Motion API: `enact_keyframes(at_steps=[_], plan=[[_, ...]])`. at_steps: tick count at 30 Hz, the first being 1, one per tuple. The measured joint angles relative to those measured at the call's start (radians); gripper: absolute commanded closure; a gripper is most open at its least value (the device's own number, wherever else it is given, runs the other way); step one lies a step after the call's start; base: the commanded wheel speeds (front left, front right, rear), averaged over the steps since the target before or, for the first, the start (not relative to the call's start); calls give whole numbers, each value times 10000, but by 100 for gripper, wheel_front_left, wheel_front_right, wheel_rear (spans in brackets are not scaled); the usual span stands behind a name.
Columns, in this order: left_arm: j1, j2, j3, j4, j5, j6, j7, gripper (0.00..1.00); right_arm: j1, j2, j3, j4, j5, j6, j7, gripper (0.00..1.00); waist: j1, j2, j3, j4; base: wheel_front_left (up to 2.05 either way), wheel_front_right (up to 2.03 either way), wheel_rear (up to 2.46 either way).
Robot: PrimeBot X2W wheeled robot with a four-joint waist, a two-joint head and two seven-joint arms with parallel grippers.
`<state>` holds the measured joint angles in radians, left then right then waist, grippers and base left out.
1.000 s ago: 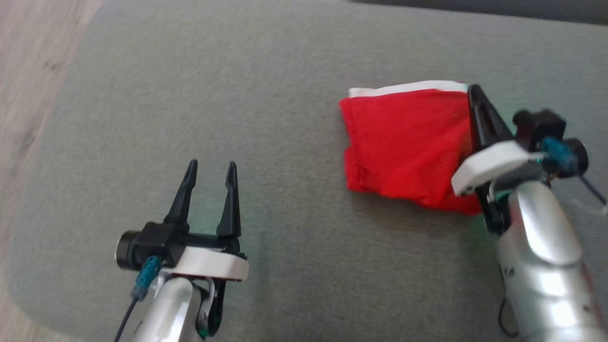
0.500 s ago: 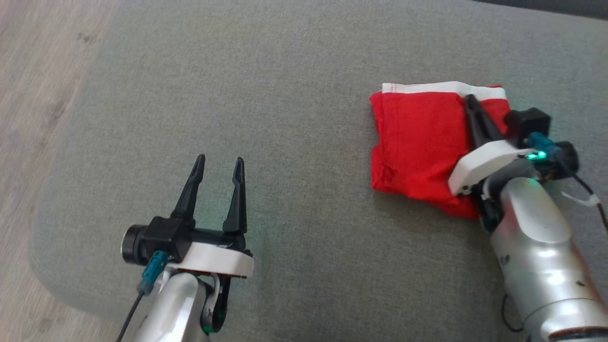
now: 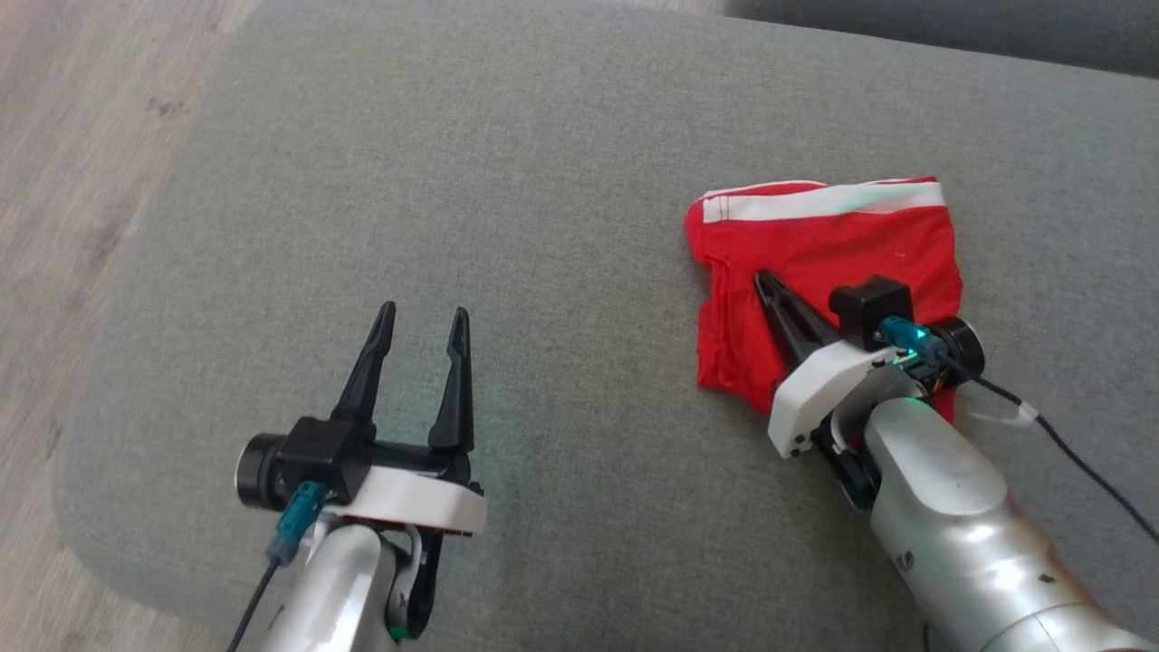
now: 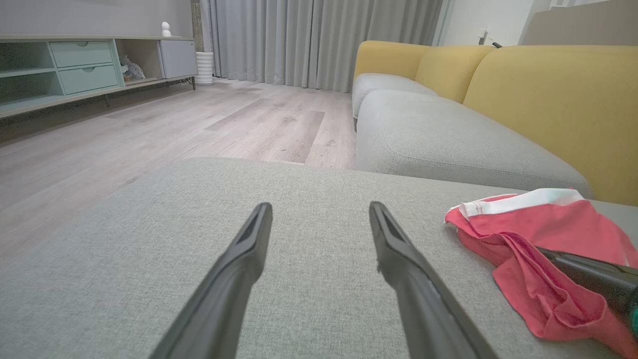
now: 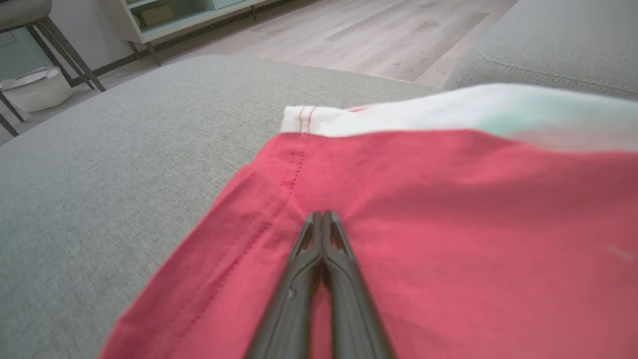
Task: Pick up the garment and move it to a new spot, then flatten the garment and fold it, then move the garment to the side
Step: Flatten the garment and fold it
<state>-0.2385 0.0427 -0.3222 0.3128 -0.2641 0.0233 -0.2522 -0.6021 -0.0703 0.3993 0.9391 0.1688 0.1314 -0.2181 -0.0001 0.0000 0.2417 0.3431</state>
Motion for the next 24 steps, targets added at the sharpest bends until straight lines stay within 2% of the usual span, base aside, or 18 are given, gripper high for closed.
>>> enact_keyframes(at_steps=[6,10,14,18,19,20,24], plan=[[93,2,58,67,33,0,0,0,-37,6,-132,84,205,0,-155,100,1,0,-183,-131,0,0,0],[328,2,267,73,128,0,0,0,4,10,-1014,-198,29,0,-299,100,1,0,-422,-350,0,0,0],[443,4,435,54,192,-2,0,0,449,10,-2347,-1624,-671,0,-328,100,1,0,-663,-679,0,0,0],[454,6,660,-15,192,-4,0,0,1740,8,-3281,-3097,-1216,0,-332,100,1,0,-862,-1095,0,0,0],[467,6,669,-15,192,-10,0,0,2142,19,-3444,-3373,-1306,0,-332,71,1,0,-911,-1204,0,0,0],[495,6,675,-17,192,-17,0,0,2524,36,-3595,-3632,-1384,0,-330,0,1,0,-960,-1305,0,0,0],[717,6,731,-15,192,-17,0,0,3728,77,-3937,-4564,-1574,0,-330,0,0,0,-1146,-1681,0,0,0]])
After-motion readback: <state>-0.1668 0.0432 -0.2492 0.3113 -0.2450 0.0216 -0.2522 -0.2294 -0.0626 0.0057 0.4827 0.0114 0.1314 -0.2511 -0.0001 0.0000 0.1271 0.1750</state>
